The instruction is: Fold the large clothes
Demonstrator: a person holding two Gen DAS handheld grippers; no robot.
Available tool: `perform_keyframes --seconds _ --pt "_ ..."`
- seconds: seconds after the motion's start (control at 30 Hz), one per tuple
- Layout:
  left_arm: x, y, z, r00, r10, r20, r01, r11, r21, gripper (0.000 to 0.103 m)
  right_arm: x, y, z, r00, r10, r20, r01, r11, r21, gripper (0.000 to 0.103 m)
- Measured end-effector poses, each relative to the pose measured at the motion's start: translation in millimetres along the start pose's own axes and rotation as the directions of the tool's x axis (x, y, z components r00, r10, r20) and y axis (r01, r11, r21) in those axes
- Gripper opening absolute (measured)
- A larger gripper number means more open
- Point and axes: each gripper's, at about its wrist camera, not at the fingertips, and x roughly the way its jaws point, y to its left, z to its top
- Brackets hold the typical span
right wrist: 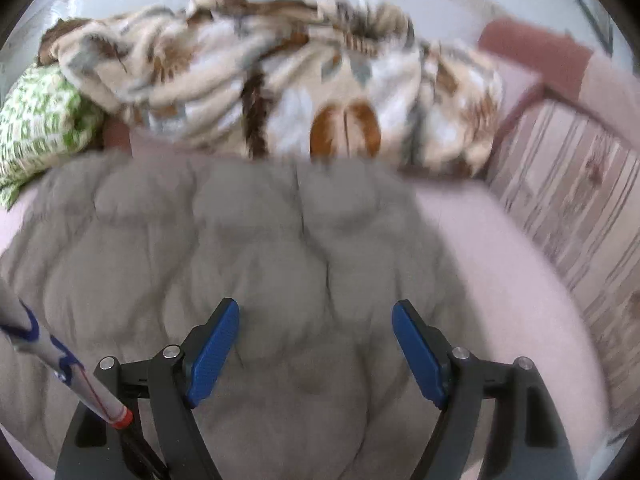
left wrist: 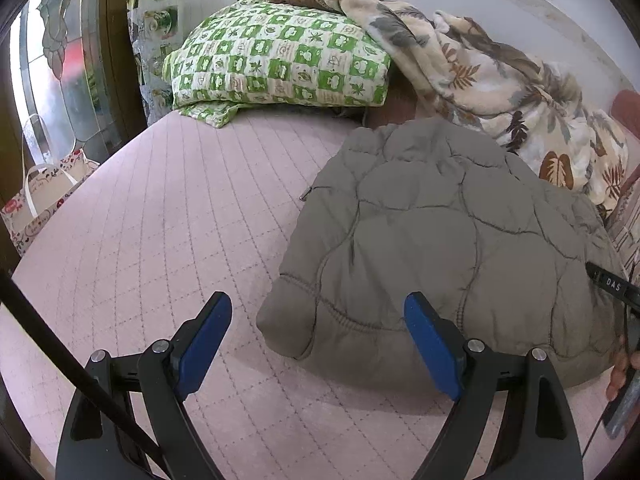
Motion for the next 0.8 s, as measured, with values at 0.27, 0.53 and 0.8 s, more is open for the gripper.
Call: perform_keyframes --seconds 0.27,0.53,0.8 --pt "-9.2 -1.2 -2.0 0.999 0.019 0.04 -0.019 1.0 0.012 0.087 -32.3 -16.8 -1.2 0.997 0.071 0.015 -0.072 0.992 0.102 0.083" --pt "-9.3 7.8 -0.3 1.0 0.002 0.019 -0.001 1.0 -0.024 0.087 -61.2 55.7 4.3 0.976 0.21 0.057 -0.212 0.977 0.028 0.083" --pt "-4.4 18.6 2.0 0.999 -0.023 -0.028 0.022 0.998 -0.057 0.087 -10.4 112.2 -12.3 0.986 0.155 -0.055 -0.159 0.985 -0.072 0.084"
